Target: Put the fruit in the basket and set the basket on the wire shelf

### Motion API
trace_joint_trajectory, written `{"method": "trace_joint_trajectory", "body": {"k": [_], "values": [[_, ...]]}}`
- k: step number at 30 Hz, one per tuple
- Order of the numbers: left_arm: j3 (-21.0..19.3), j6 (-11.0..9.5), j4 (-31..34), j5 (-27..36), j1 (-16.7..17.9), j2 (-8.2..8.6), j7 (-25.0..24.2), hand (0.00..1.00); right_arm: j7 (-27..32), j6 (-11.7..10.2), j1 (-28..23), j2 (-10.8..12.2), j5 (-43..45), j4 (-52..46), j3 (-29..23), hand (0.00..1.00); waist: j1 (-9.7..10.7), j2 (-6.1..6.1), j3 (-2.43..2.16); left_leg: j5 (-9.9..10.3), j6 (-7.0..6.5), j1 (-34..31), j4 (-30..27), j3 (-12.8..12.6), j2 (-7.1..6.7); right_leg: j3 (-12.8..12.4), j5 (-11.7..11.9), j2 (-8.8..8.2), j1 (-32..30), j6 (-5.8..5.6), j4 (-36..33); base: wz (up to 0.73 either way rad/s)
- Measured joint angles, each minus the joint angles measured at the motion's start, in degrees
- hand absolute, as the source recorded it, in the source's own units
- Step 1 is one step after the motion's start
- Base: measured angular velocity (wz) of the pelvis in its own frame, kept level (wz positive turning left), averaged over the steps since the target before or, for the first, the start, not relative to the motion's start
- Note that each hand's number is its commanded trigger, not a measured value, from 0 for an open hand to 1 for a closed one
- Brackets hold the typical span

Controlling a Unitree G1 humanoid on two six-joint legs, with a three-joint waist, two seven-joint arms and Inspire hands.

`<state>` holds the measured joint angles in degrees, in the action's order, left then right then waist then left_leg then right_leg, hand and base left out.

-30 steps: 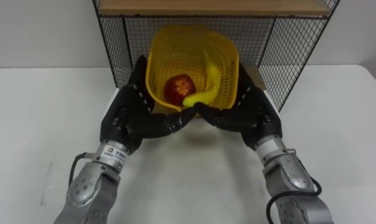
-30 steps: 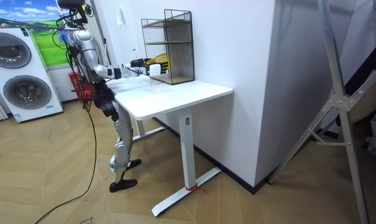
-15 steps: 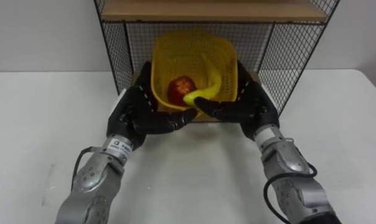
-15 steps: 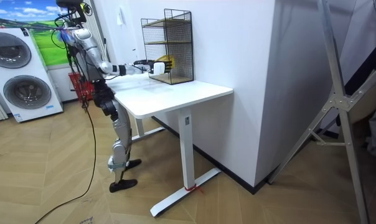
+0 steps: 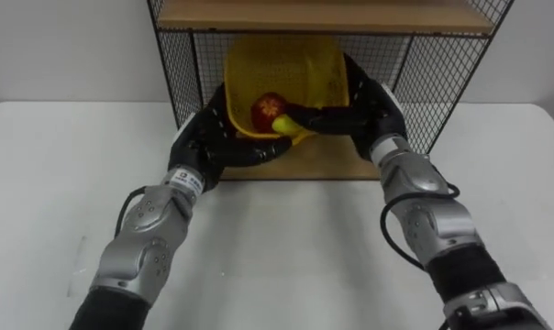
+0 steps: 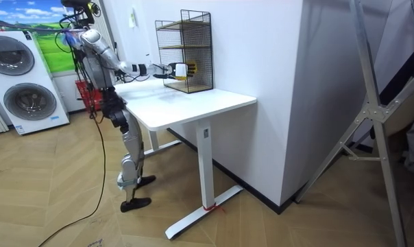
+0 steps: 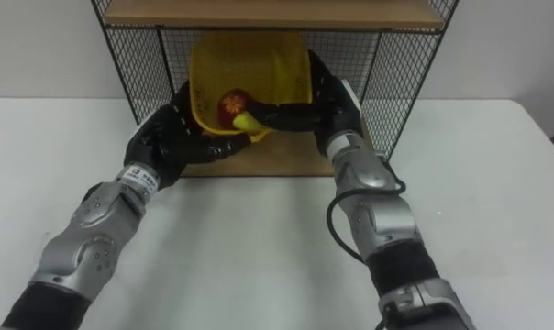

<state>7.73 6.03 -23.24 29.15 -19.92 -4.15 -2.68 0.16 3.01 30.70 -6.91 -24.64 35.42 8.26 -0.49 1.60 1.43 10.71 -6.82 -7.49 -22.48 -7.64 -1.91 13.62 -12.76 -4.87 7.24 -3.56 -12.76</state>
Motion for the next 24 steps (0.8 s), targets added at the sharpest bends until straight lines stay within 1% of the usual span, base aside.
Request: {"method": "trace_joint_trajectory", "body": {"k": [2,3,4,5,7,8,9,10,11,13,14,16,17,20,24], "values": [[-0.75,1.14,-1.6,0.07,-1.09,0.2,0.46,0.0,-0.39,0.98,2.0,0.21,-0.06,3.46,-0.04,0.0,0.12,-0.01,0.04,-1.42,0.44,0.64,1.98,0.34,-0.06,0.25,0.91,0.12,-0.09,0.45,0.3,0.02],[-0.8,1.31,-1.94,0.06,-1.48,0.27,0.68,0.0,-0.44,1.19,2.52,0.2,-0.06,4.37,-0.09,0.0,0.15,-0.04,0.06,-1.84,0.6,0.64,2.36,0.48,-0.06,0.45,1.1,0.16,-0.28,0.59,0.23,0.07],[-0.89,1.86,-2.63,0.0,-2.08,0.28,0.88,0.0,-0.47,2.17,2.96,0.26,0.07,5.53,-0.5,0.0,0.02,-0.06,0.06,-2.8,0.78,0.97,3.32,0.68,-0.05,0.55,1.46,0.3,-0.35,0.84,0.24,0.08],[-1.0,2.48,-2.8,-0.05,-2.1,0.26,0.92,0.0,-0.5,2.88,3.0,0.3,0.42,6.38,-0.59,0.0,-0.05,-0.08,0.04,-3.26,1.04,1.38,3.58,0.99,-0.05,0.53,1.33,0.41,-0.23,1.04,0.22,0.08],[-1.05,2.87,-3.2,0.04,-2.14,0.26,0.92,0.0,-0.7,4.1,3.0,0.27,0.37,7.03,-0.99,0.0,-0.1,-0.17,-0.04,-3.84,1.66,1.74,3.9,1.2,0.12,0.65,0.59,0.6,-0.11,1.05,0.24,0.04],[-1.25,3.44,-4.17,0.05,-2.47,0.32,0.92,0.0,-0.89,4.85,3.0,0.25,0.11,7.11,-1.41,0.0,-0.09,-0.3,-0.12,-4.31,1.89,1.89,4.3,1.49,0.13,0.76,0.67,0.71,-0.13,1.18,0.23,0.0],[-1.39,3.93,-4.69,0.05,-2.67,0.33,0.92,0.0,-1.01,5.27,3.0,0.29,0.07,7.11,-1.74,0.0,-0.1,-0.4,-0.18,-4.61,1.84,2.0,4.58,1.57,0.13,0.76,0.72,0.77,-0.16,1.25,0.23,0.0],[-1.67,5.03,-5.38,0.03,-2.85,0.32,0.92,0.0,-1.12,5.88,3.0,0.3,-0.11,7.13,-2.14,0.0,-0.18,-0.53,-0.31,-5.03,1.95,2.16,5.05,1.64,0.15,0.8,0.86,0.85,-0.21,1.41,0.22,0.0],[-2.02,5.93,-5.62,0.03,-2.85,0.34,0.92,0.0,-1.13,6.16,3.0,0.3,-0.12,7.13,-2.55,0.0,-0.16,-0.69,-0.41,-5.21,2.05,2.16,5.17,1.74,0.19,0.86,0.92,0.95,-0.23,1.51,0.22,0.0],[-2.01,6.71,-5.78,0.01,-2.85,0.38,0.92,0.0,-0.97,6.66,3.0,0.29,-0.14,7.24,-2.87,0.0,-0.13,-0.96,-0.64,-5.5,1.9,2.36,5.53,1.78,0.19,0.88,1.16,1.0,-0.19,1.42,0.15,0.0],[-1.97,6.78,-6.13,0.0,-2.86,0.45,0.92,0.0,-0.99,6.66,3.02,0.54,-0.13,7.84,-2.86,0.0,-0.16,-1.0,-0.68,-5.8,1.89,2.98,6.28,1.71,0.07,0.79,1.34,0.92,0.13,1.74,0.2,0.0],[-1.97,7.01,-6.31,-0.01,-2.87,0.47,0.91,0.0,-1.0,6.71,3.03,1.02,-0.13,9.29,-2.82,0.0,-0.18,-0.99,-0.74,-6.16,1.78,3.77,7.07,1.65,-0.03,0.72,1.32,0.88,0.52,2.03,0.26,0.0],[-2.0,7.03,-6.78,0.0,-2.92,0.4,0.91,0.0,-0.97,7.1,3.02,1.17,-0.08,10.02,-2.81,0.0,-0.18,-1.0,-0.74,-6.25,1.92,4.18,7.18,1.65,-0.07,0.71,1.22,0.88,0.75,2.19,0.39,0.0],[-2.63,7.65,-7.42,-0.11,-3.07,0.17,0.91,0.0,-0.91,7.35,3.02,1.19,0.27,10.24,-2.82,0.0,-0.04,-1.13,-0.81,-6.36,2.24,4.02,7.2,1.7,0.06,0.93,1.04,1.07,0.8,2.57,0.77,0.0],[-3.31,7.72,-7.42,-0.11,-3.17,0.12,0.94,0.0,-0.77,7.42,2.99,1.02,0.18,11.17,-2.84,0.0,0.12,-1.38,-0.93,-6.12,2.54,4.15,7.18,1.79,0.01,1.63,0.86,1.04,1.45,2.85,0.97,0.05]]}}
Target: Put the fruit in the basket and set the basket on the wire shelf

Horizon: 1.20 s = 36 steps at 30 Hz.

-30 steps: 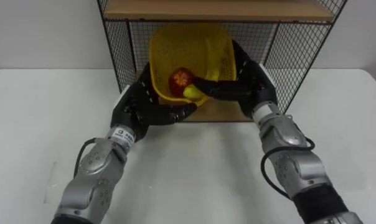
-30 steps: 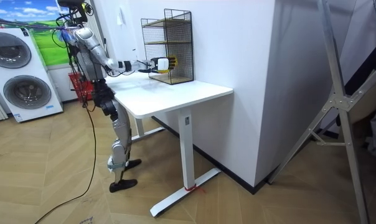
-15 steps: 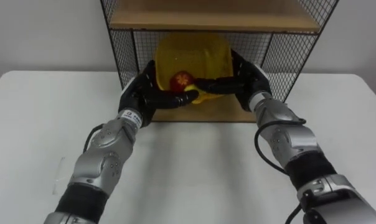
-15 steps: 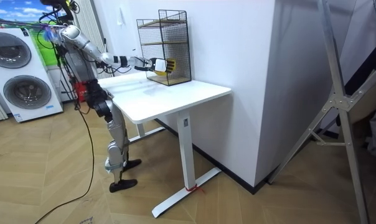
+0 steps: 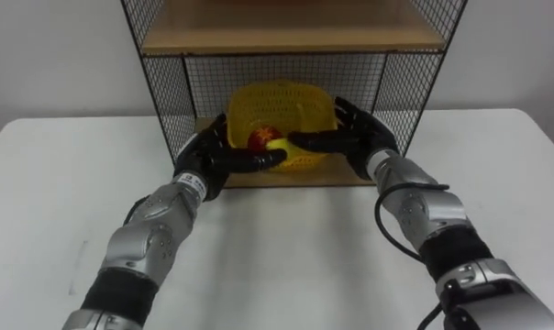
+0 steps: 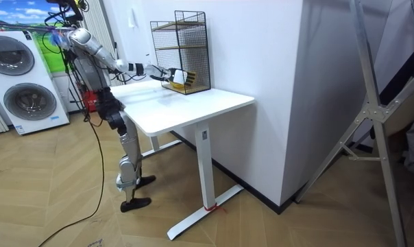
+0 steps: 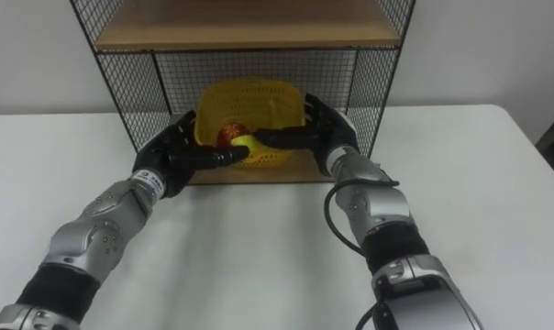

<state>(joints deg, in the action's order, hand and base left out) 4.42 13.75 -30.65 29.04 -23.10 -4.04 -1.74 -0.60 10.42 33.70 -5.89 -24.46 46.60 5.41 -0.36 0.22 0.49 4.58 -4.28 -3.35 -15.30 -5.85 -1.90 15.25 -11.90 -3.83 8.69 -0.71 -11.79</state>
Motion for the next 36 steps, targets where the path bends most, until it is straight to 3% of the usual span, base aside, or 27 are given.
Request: {"method": "trace_joint_trajectory", "body": {"k": [7,11,15,20,24,28,36], "values": [[-0.08,0.09,-1.77,-0.05,-0.4,-0.3,-0.02,0.0,0.08,0.22,-0.31,-0.43,-0.17,-0.03,-0.51,0.0,0.78,-0.48,0.09,0.18,0.29,0.1,0.0,1.0,-0.29,0.65,-0.66,-0.06,0.31,0.08,0.06,0.06],[-1.7,0.09,-1.61,-1.79,-0.39,-0.42,-0.03,0.0,0.41,0.34,-0.48,-0.45,-0.02,-0.59,-2.79,0.0,1.45,-0.65,-0.16,0.15,0.17,0.08,-0.04,1.36,-0.6,0.64,-0.84,-0.17,0.3,-0.1,0.0,0.01],[-2.12,0.05,1.32,-3.1,-0.07,-1.12,0.0,0.0,0.64,0.12,-3.79,-1.46,-0.04,-6.26,-2.77,0.0,1.42,-0.66,-0.17,0.09,0.14,0.1,0.02,1.28,-0.6,0.65,-0.79,-0.19,0.41,-0.1,0.01,0.03],[-2.11,-0.4,3.56,-3.79,0.71,-1.57,0.32,0.0,0.48,0.04,-7.67,-1.54,-0.04,-7.95,-2.18,0.0,1.24,-0.96,-0.79,0.09,0.14,1.2,0.13,1.29,-0.58,0.63,-0.77,-0.19,1.45,-0.1,0.04,-0.01],[-2.13,-1.0,7.7,-3.84,4.11,-1.81,0.32,0.0,0.98,-0.08,-10.44,-1.74,-0.22,-10.99,-2.16,0.0,1.2,-1.18,-0.94,0.06,0.18,2.5,1.02,1.21,-0.69,0.53,-0.85,-0.3,2.28,-0.13,0.04,-0.01],[-2.1,-1.27,12.35,-5.02,7.3,-3.08,0.03,0.0,1.14,-0.99,-14.68,-2.19,0.02,-16.71,-2.18,0.0,0.39,-0.71,-1.13,-0.29,0.32,2.97,1.76,1.22,-0.72,0.46,-1.01,-0.32,2.42,-0.09,0.06,0.0],[-2.23,-1.77,18.87,-10.89,12.01,-3.91,0.28,0.0,1.03,-1.05,-20.13,-2.91,-0.01,-25.31,-2.23,0.0,-0.15,0.26,-0.64,-0.31,0.44,2.76,1.7,1.38,-0.72,0.65,-1.01,-0.28,2.3,-0.08,0.15,0.0]]}}
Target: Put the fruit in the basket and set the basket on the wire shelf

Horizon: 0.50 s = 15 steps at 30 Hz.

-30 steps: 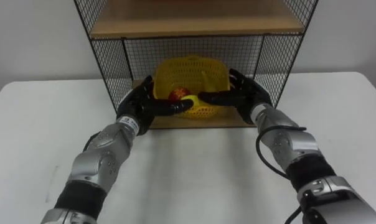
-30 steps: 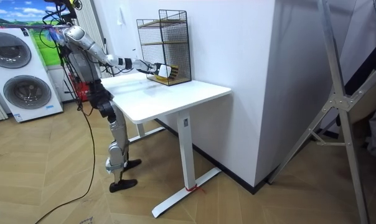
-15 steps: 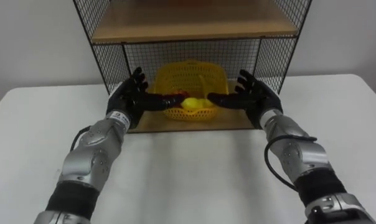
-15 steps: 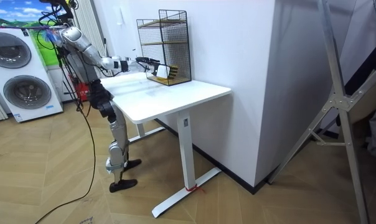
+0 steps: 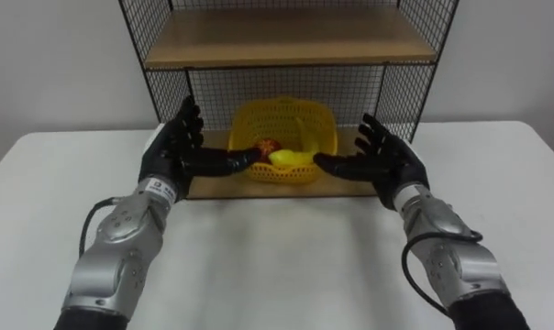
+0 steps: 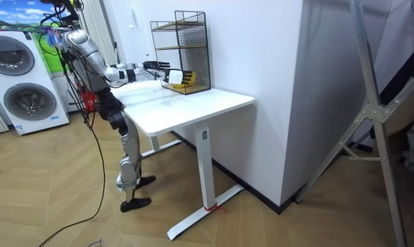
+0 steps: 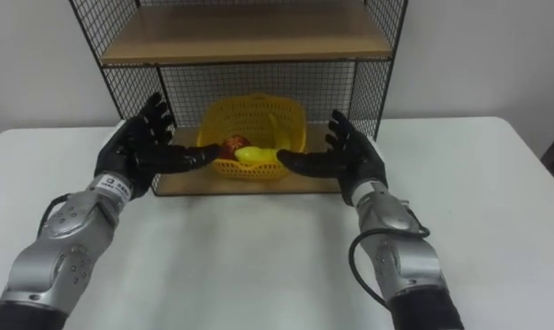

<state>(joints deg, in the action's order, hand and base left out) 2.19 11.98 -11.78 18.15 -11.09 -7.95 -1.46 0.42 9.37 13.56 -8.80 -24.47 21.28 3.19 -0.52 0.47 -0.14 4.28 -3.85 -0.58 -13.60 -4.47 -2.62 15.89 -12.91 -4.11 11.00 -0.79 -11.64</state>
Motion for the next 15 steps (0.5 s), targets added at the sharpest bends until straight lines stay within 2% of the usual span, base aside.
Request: {"method": "trace_joint_trajectory", "body": {"k": [5,7,11,15], "values": [[-0.86,-0.1,5.27,-0.14,2.62,0.1,-0.35,0.0,-0.89,-0.11,-4.09,-0.15,0.24,-8.29,-0.2,0.0,0.07,-0.32,0.1,0.15,0.2,-0.58,-0.08,0.01,-0.01,-0.05,-0.03,0.01,-0.51,-0.04,0.09,0.0],[-1.0,-0.84,7.48,-0.13,4.47,0.1,-0.36,0.0,-1.9,-0.18,-6.18,-0.17,0.19,-10.95,-0.21,0.0,0.18,-0.73,0.01,-0.03,-0.08,-0.69,-0.02,-0.03,-0.01,0.01,0.0,-0.01,-0.6,-0.03,0.11,0.0],[-1.59,-1.07,9.9,-0.15,7.81,0.42,-0.42,0.0,-2.07,-0.55,-9.44,-0.48,0.3,-13.39,-0.62,0.0,0.19,-1.21,-0.23,-0.02,-0.06,-0.89,-0.01,-0.14,0.03,0.03,-0.05,-0.26,-0.91,-0.05,0.05,0.0],[-1.92,-1.15,12.49,-0.33,9.4,0.35,-0.46,0.0,-2.34,-0.73,-9.8,-0.74,0.25,-16.32,-1.07,0.0,0.2,-1.2,-0.22,-0.02,-0.06,-0.95,0.01,-0.16,0.03,-0.01,-0.1,-0.36,-1.04,-0.04,0.0,0.0]]}}
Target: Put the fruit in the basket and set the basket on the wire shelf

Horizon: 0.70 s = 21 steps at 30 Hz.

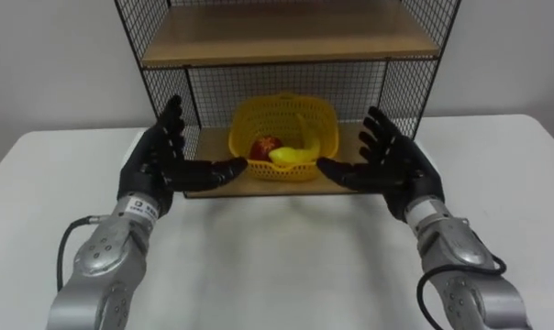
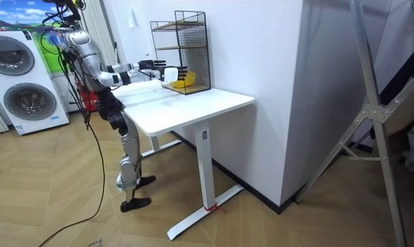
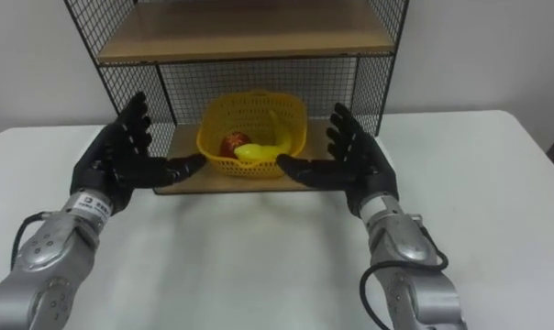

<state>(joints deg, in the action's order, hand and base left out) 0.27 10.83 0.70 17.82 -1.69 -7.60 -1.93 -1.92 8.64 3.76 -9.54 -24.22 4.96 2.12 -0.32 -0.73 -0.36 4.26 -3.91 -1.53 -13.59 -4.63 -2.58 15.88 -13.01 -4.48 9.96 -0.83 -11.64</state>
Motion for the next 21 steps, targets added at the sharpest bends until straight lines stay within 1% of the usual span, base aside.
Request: {"method": "trace_joint_trajectory", "body": {"k": [1,2,3,4,5,6,8,9,10,13,14,15,16,17,18,19,20,21], "values": [[-0.04,-0.72,1.78,0.0,1.07,-0.14,-0.02,0.0,0.0,-0.51,-0.16,0.0,0.23,-1.47,-0.05,0.0,0.02,0.03,0.02,0.0,0.0,-0.01,0.01,0.02,0.0,-0.01,0.01,0.04,0.01,0.0,0.0,0.0],[-0.03,-2.29,3.13,-0.03,2.24,-0.15,-0.05,0.0,0.0,-1.58,-0.49,0.0,0.23,-2.81,-0.04,0.0,0.04,0.03,0.02,0.0,0.0,0.04,0.0,0.02,0.0,-0.09,0.04,0.13,0.06,0.03,0.01,0.0],[-0.03,-3.04,3.48,-0.03,2.74,-0.15,-0.05,0.0,0.0,-2.07,-0.67,0.0,0.23,-3.36,-0.05,0.0,0.03,0.04,0.01,-0.01,0.0,0.07,0.0,0.02,0.0,-0.1,0.06,0.16,0.1,0.04,0.01,0.0],[-0.03,-4.17,4.02,-0.09,3.7,-0.18,-0.05,0.0,-0.07,-3.33,-0.85,0.01,0.23,-3.77,-0.03,0.0,0.06,0.07,-0.02,0.0,0.0,0.12,-0.01,0.01,0.01,-0.13,0.07,0.24,0.15,0.04,0.0,0.0],[-0.02,-4.42,4.31,-0.67,4.09,-0.18,-0.05,0.0,-0.06,-3.89,-0.96,0.02,0.42,-3.82,-0.03,0.0,0.05,0.08,-0.02,0.0,0.0,0.1,-0.02,0.01,0.01,-0.09,0.07,0.22,0.15,0.03,0.02,0.0],[0.0,-4.54,5.32,-2.63,4.92,-0.18,-0.07,0.0,-0.03,-4.47,-1.31,0.02,1.67,-4.13,-0.04,0.0,0.01,0.17,-0.09,0.06,0.09,0.1,0.0,0.02,0.02,-0.07,0.05,0.0,0.12,0.01,0.04,0.0],[0.0,-4.9,7.86,-5.84,6.63,-0.16,-0.38,0.0,-0.23,-5.01,-3.6,0.07,3.94,-6.77,-0.1,0.0,0.05,0.4,0.04,0.18,0.27,0.06,0.08,0.03,0.01,-0.04,-0.12,-0.02,0.02,-0.25,0.07,0.0],[0.01,-5.01,8.47,-6.79,6.95,-0.16,-0.47,0.0,-0.42,-5.04,-4.29,0.04,4.53,-7.56,-0.17,0.0,0.08,0.47,0.09,0.18,0.27,0.02,0.08,0.05,0.0,-0.01,-0.17,-0.02,0.0,-0.33,0.09,0.0],[0.0,-5.49,9.51,-8.69,7.64,-0.17,-0.81,0.0,-0.98,-5.36,-5.59,0.0,5.21,-8.54,-0.39,0.0,0.07,0.6,0.2,0.18,0.27,-0.03,0.06,0.06,0.0,0.0,-0.17,0.01,-0.02,-0.33,0.13,0.0],[0.11,-7.52,9.86,-10.04,9.0,-0.2,-1.24,0.0,-2.47,-6.45,-7.67,-0.07,6.27,-8.68,-0.85,0.0,0.11,0.71,0.27,0.17,0.27,-0.07,0.05,-0.06,0.06,-0.16,0.1,0.44,-0.01,-0.29,0.47,0.0],[0.11,-7.8,9.87,-10.01,9.18,-0.21,-1.52,0.0,-2.97,-6.73,-8.29,-0.1,6.51,-8.68,-1.04,0.0,0.05,0.57,0.15,0.17,0.27,-0.28,0.02,-0.07,0.12,-0.15,0.26,0.49,0.0,-0.4,0.93,0.0],[0.1,-8.03,9.86,-10.01,9.19,-0.22,-1.67,0.0,-3.26,-6.79,-8.39,-0.12,6.5,-8.68,-1.12,0.0,0.06,0.56,0.15,0.17,0.27,-0.29,0.03,-0.08,0.13,-0.15,0.27,0.51,-0.02,-0.41,0.95,0.0],[0.11,-8.75,9.87,-9.95,9.28,-0.23,-2.35,0.0,-3.81,-7.12,-8.53,-0.16,6.53,-8.68,-1.14,0.0,0.09,0.55,0.15,0.17,0.26,-0.3,0.08,-0.11,0.12,-0.19,0.28,0.52,-0.07,-0.41,0.96,0.0],[0.2,-9.58,9.89,-9.94,9.43,-0.22,-3.02,0.0,-4.58,-7.7,-8.63,-0.14,6.62,-8.71,-1.14,0.0,0.14,0.55,0.15,0.17,0.26,-0.32,0.11,-0.12,0.12,-0.21,0.29,0.54,-0.09,-0.39,0.97,0.0],[0.22,-9.93,9.89,-9.92,9.53,-0.22,-3.49,0.0,-4.97,-8.03,-8.68,-0.13,6.7,-8.71,-1.12,0.0,0.16,0.54,0.15,0.16,0.26,-0.31,0.13,-0.12,0.12,-0.21,0.29,0.56,-0.09,-0.39,0.98,0.0],[0.36,-10.58,9.9,-9.92,9.97,-0.22,-4.11,0.0,-5.61,-8.62,-8.94,-0.13,6.97,-8.73,-1.12,0.0,0.18,0.52,0.15,0.0,0.0,-0.31,0.16,-0.13,0.12,-0.21,0.34,0.57,-0.11,-0.36,0.98,0.0],[0.57,-11.14,9.9,-9.97,10.62,-0.22,-4.78,0.0,-6.0,-8.74,-9.28,-0.14,7.77,-9.07,-1.14,0.0,0.19,0.46,0.11,0.0,0.0,-0.32,0.15,-0.18,0.12,-0.26,0.35,0.57,-0.14,-0.34,0.98,0.0],[0.7,-11.27,9.9,-9.97,10.92,-0.22,-5.14,0.0,-6.25,-8.76,-9.53,-0.13,8.44,-9.38,-1.18,0.0,0.24,0.45,0.09,0.0,0.0,-0.33,0.16,-0.2,0.12,-0.3,0.35,0.57,-0.16,-0.35,0.98,0.0]]}}
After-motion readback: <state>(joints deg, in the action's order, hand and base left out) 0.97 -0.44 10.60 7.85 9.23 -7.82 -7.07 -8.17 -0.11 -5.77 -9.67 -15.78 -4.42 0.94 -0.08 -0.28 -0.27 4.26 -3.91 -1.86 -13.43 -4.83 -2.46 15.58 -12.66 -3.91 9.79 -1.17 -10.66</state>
